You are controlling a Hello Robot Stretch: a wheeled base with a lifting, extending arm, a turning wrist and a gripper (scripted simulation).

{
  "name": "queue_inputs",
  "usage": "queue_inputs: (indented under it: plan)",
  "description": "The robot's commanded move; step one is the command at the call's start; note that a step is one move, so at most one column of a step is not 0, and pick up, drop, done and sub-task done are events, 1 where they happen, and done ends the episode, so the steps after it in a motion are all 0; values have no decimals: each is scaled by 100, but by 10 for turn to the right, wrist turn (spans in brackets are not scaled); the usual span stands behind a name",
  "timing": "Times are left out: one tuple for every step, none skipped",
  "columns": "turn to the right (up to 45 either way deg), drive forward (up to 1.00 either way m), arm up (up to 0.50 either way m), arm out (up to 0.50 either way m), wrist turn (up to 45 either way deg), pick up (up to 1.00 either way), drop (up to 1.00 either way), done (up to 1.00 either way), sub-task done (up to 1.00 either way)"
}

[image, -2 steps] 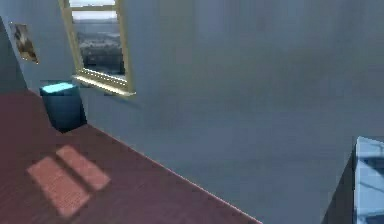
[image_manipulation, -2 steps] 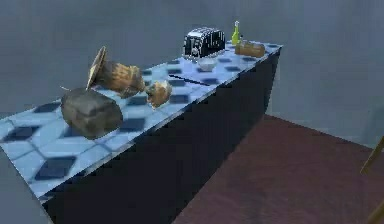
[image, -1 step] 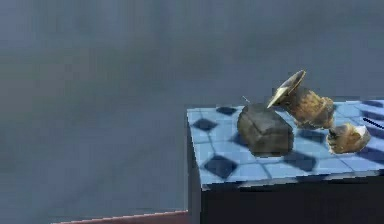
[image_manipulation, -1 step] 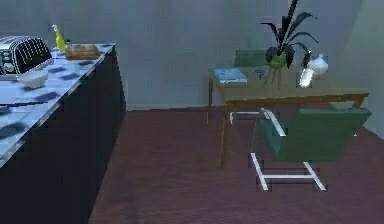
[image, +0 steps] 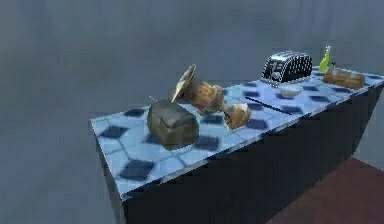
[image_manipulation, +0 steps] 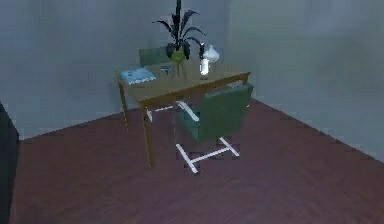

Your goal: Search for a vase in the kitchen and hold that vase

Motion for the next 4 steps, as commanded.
queue_inputs:
  plan:
    - [0,35,0,0,0,0,0,0,0]
    - [-450,0,0,0,0,0,0,0,0]
    - [-210,0,0,0,0,0,0,0,0]
    - [0,0,50,0,0,0,0,0,0]
